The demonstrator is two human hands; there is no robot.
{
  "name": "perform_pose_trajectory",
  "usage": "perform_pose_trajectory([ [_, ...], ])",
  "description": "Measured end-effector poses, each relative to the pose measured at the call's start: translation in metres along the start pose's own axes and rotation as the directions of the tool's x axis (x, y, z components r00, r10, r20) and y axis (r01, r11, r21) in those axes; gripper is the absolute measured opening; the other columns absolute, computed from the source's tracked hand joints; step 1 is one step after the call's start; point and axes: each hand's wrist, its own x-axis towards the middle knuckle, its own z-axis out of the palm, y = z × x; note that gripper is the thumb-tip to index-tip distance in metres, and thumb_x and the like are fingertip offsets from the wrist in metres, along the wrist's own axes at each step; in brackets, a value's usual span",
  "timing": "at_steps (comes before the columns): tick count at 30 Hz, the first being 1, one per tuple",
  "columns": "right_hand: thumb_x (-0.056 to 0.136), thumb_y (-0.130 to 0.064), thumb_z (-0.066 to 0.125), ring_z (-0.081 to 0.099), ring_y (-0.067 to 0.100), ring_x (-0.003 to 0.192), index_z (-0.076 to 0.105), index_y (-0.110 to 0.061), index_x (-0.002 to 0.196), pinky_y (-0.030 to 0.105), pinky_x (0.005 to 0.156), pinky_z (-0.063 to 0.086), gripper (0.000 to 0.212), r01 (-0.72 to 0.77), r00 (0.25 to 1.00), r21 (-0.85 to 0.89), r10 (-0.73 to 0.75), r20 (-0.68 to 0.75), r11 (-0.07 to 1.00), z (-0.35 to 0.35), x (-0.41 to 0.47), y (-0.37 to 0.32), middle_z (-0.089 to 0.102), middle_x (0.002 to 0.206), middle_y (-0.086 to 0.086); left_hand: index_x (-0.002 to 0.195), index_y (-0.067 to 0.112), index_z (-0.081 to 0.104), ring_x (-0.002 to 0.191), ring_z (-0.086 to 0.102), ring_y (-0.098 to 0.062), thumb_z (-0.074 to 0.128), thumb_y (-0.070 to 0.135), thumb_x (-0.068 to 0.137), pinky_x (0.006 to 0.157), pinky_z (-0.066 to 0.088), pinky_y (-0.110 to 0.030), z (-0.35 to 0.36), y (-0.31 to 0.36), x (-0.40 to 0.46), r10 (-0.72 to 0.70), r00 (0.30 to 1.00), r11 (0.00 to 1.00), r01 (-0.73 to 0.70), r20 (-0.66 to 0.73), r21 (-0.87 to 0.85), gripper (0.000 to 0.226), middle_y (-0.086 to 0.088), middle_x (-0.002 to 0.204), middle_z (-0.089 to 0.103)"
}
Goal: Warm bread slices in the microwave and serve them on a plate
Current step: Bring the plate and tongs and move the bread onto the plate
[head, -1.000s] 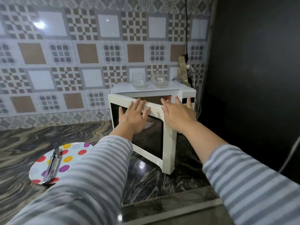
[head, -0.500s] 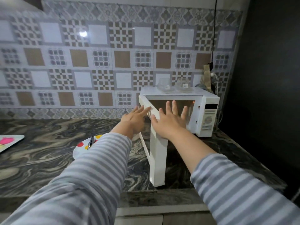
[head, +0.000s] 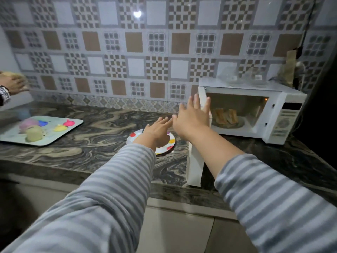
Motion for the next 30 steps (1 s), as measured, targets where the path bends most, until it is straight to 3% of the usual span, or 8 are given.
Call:
perform_pose_trajectory([
  [3,0.1,-0.038,0.03,-0.014,0.034,0.146,0.01,-0.017,0.154,0.058,0.114,-0.011,0.062,0.087,0.996,-0.036,-0.087,0.01,0.996,0.008,0.011,-0.04,-0.005,0.16,0.017,0.152,0.037,0.004,0.149,0.0,-0.018,0.047,0.033,0.097,0.113,0.018,-0.061,0.007,-0.041,0.001,-0.028,0.999,1.0,0.028,0.018,-0.009,0.07,0.012,0.161,0.006],
  [7,0.096,-0.034,0.042,-0.011,0.033,0.147,0.012,-0.019,0.153,0.056,0.116,-0.005,0.066,0.065,0.988,0.108,-0.079,0.131,0.992,0.04,0.033,-0.082,-0.004,0.16,0.016,0.152,0.037,0.004,0.149,0.001,-0.021,0.05,0.025,0.095,0.113,0.019,-0.06,0.016,-0.094,0.003,-0.056,0.996,0.998,0.058,0.063,-0.028,0.074,0.009,0.161,0.014],
  [10,0.098,-0.035,0.033,-0.006,0.032,0.147,0.017,-0.022,0.152,0.056,0.116,-0.002,0.058,-0.008,0.978,0.175,-0.029,0.206,0.985,0.078,0.051,-0.104,0.001,0.161,0.014,0.153,0.034,0.005,0.149,0.001,-0.019,0.046,0.022,0.096,0.115,0.016,-0.059,0.025,-0.128,0.008,-0.073,0.993,0.997,0.074,0.092,-0.016,0.072,0.006,0.161,0.011],
  [16,0.099,-0.044,0.028,0.001,0.032,0.147,0.023,-0.025,0.15,0.055,0.116,0.004,0.055,-0.108,0.945,0.234,0.027,0.327,0.966,0.142,0.075,-0.126,0.01,0.16,0.01,0.153,0.033,0.009,0.149,0.001,-0.017,0.042,0.037,0.099,0.117,0.014,-0.055,0.058,-0.173,0.03,-0.046,0.989,0.997,0.054,0.142,-0.048,0.063,0.004,0.162,0.009],
  [21,0.1,-0.049,0.021,-0.007,0.034,0.147,0.012,-0.029,0.152,0.056,0.117,0.001,0.057,-0.242,0.881,0.301,0.079,0.466,0.922,0.19,0.088,-0.126,-0.001,0.161,0.009,0.151,0.039,0.011,0.149,-0.001,-0.029,0.032,0.051,0.098,0.118,0.011,-0.051,0.106,-0.201,0.059,-0.059,0.978,0.99,0.084,0.198,-0.118,0.059,-0.001,0.163,0.001],
  [26,0.099,-0.054,0.022,-0.013,0.036,0.146,0.0,-0.035,0.153,0.055,0.117,-0.002,0.061,-0.344,0.865,0.314,0.168,0.473,0.885,0.231,0.102,-0.116,-0.013,0.16,0.011,0.15,0.042,0.016,0.147,-0.001,-0.036,0.029,0.053,0.099,0.118,0.008,-0.053,0.136,-0.217,0.073,-0.114,0.98,0.977,0.141,0.164,-0.16,0.054,-0.001,0.162,-0.005],
  [30,0.093,-0.065,0.025,-0.012,0.034,0.146,0.0,-0.04,0.151,0.053,0.116,-0.005,0.068,-0.393,0.865,0.323,0.228,0.446,0.861,0.252,0.109,-0.112,-0.014,0.159,0.014,0.148,0.043,0.024,0.149,-0.001,-0.029,0.033,0.056,0.096,0.118,0.0,-0.046,0.147,-0.226,0.076,-0.169,0.983,0.976,0.177,0.076,-0.127,0.054,-0.008,0.162,-0.004],
])
